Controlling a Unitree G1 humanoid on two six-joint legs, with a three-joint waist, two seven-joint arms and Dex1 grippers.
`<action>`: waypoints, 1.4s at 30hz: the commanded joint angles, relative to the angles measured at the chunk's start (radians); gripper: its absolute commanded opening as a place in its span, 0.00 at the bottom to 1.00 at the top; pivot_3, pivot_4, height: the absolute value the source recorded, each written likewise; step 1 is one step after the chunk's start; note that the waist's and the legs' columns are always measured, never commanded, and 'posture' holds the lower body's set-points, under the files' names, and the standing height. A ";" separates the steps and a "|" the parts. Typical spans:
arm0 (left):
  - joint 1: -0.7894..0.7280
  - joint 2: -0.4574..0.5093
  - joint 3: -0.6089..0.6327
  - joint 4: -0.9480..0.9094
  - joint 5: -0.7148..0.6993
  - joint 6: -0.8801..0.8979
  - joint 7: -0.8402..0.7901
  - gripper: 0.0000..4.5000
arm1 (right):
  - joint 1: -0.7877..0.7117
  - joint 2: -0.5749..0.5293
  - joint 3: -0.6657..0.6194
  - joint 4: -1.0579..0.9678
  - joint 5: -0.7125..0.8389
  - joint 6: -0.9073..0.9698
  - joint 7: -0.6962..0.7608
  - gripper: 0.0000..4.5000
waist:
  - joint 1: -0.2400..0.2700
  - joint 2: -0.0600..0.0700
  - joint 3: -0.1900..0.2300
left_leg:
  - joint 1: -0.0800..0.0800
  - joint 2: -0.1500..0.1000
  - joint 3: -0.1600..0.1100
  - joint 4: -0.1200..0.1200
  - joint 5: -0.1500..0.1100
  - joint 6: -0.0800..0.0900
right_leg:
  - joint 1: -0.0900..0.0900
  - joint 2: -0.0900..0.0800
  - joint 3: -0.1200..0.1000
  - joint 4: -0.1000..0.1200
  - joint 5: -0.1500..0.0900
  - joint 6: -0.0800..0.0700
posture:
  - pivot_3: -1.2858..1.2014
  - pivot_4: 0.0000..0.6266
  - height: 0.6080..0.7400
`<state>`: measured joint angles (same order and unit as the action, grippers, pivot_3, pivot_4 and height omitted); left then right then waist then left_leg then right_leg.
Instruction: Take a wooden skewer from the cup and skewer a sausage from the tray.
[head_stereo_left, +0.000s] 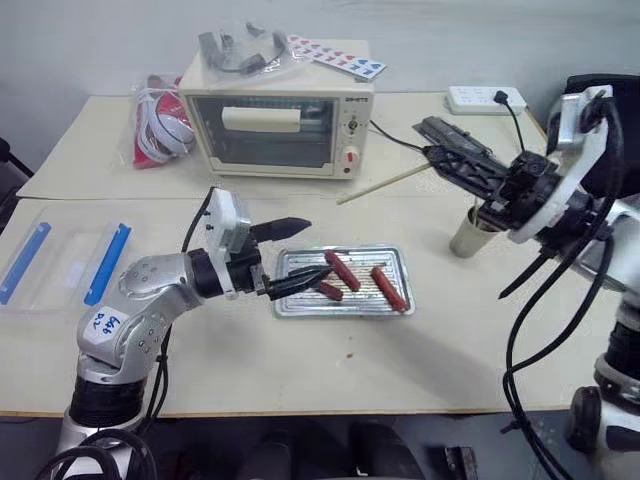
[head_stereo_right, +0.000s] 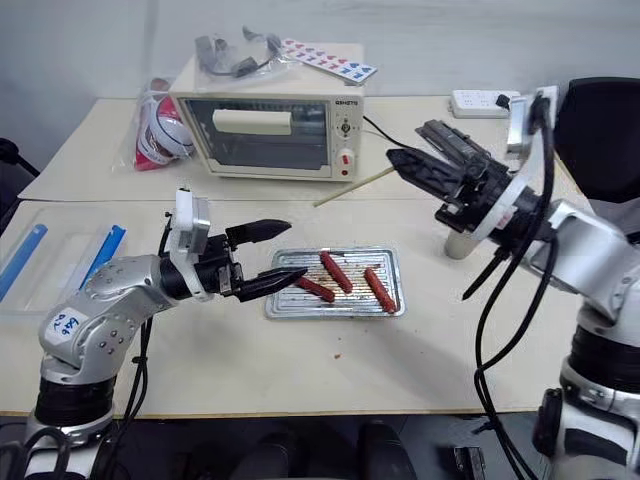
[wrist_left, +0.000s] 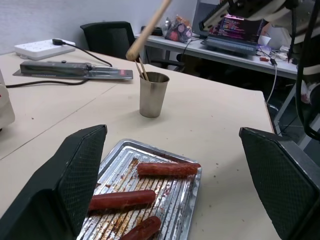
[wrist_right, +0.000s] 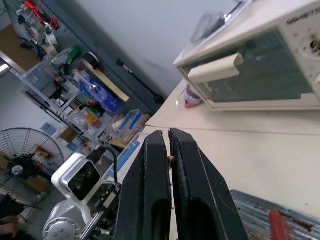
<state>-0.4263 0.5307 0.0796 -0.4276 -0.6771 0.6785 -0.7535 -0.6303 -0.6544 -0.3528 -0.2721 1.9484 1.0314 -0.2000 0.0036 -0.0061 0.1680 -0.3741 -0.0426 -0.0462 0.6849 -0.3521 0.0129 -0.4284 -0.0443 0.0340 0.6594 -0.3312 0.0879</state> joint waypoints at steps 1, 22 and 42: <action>-0.022 0.008 0.031 -0.028 -0.029 -0.006 0.010 1.00 | 0.038 0.057 0.008 -0.034 0.024 -0.006 0.055 0.01 | -0.004 0.000 0.000 | 0.000 0.000 0.000 0.000 0.000 0.000 | 0.000 0.000 0.000 0.000 0.000 0.000 | 0.52 0.24 1.00; -0.150 -0.099 -0.038 0.060 -0.055 -0.047 0.023 0.63 | 0.141 0.157 0.028 -0.053 0.024 0.010 0.178 0.00 | -0.006 0.000 0.000 | 0.000 0.000 0.000 -0.001 0.000 0.000 | 0.000 0.000 0.000 -0.001 0.000 0.000 | 0.52 0.24 1.00; -0.130 -0.084 0.000 0.065 -0.092 -0.030 0.007 0.63 | 0.096 0.225 -0.027 -0.028 0.024 -0.003 0.105 0.00 | -0.007 0.000 0.000 | 0.000 0.000 0.000 -0.001 0.000 0.000 | 0.000 0.000 0.000 -0.001 0.000 0.000 | 0.52 0.24 1.00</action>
<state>-0.5391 0.4415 0.0594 -0.3402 -0.7429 0.6532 -0.7424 -0.5162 -0.4273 -0.3582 -0.2859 1.9486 1.0261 -0.1018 -0.0033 -0.0059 0.1680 -0.3740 -0.0426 -0.0466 0.6843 -0.3520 0.0127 -0.4288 -0.0440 0.0338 0.6587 -0.3312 0.0878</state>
